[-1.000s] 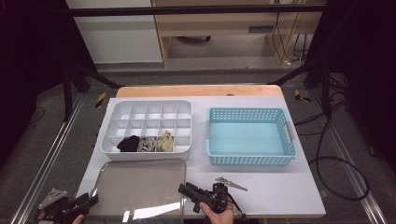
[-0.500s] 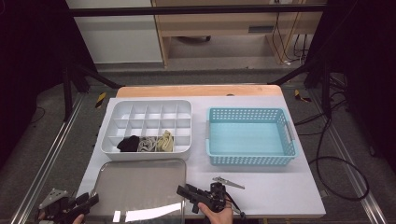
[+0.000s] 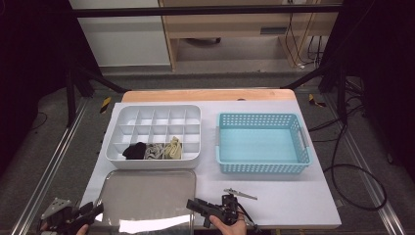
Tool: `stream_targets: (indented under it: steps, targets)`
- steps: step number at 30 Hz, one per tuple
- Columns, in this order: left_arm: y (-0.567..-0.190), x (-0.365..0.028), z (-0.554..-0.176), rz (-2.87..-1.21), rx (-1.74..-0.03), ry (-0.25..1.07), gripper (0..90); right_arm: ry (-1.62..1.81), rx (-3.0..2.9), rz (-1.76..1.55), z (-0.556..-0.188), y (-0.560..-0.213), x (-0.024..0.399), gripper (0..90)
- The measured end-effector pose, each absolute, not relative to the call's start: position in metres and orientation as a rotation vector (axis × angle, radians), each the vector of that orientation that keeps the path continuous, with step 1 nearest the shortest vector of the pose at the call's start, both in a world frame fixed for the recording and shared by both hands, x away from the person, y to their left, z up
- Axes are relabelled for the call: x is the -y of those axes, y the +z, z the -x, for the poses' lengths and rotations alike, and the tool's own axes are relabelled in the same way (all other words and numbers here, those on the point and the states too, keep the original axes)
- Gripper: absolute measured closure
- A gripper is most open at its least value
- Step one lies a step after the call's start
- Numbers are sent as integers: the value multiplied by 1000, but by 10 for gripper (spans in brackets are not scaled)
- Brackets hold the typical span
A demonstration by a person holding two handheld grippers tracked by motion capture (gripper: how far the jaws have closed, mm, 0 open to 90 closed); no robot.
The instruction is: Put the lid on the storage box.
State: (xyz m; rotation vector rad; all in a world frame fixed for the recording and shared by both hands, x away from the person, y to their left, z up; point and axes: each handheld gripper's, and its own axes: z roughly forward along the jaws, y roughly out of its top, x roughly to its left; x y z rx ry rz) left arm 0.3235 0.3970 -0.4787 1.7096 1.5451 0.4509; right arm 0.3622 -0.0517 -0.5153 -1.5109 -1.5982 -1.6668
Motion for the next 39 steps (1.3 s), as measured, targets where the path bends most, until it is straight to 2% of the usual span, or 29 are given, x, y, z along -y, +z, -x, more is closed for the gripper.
stream_targets:
  steps: [8, 19, 23, 28, 35, 37, 39]
  targets:
    - [-479, -398, -324, -1706, -1544, 449, 516, -1832, 1534, 1467, -371, -515, 49, 468]
    - [-479, -397, -324, -1711, -1543, 455, 513, -1699, 1530, 1530, -370, -520, 51, 473]
    - [-479, -397, -323, -1707, -1542, 452, 517, -1733, 1623, 1510, -370, -521, 50, 517]
    - [-479, -397, -324, -1709, -1543, 455, 517, -1772, 1730, 1459, -374, -516, 47, 429]
    - [-479, -396, -324, -1710, -1544, 458, 516, -1769, 1720, 1477, -376, -517, 45, 419]
    - [-479, -397, -324, -1708, -1545, 455, 516, -1759, 1691, 1484, -377, -518, 46, 446]
    - [-479, -397, -324, -1708, -1545, 455, 516, -1754, 1769, 1490, -377, -518, 47, 568]
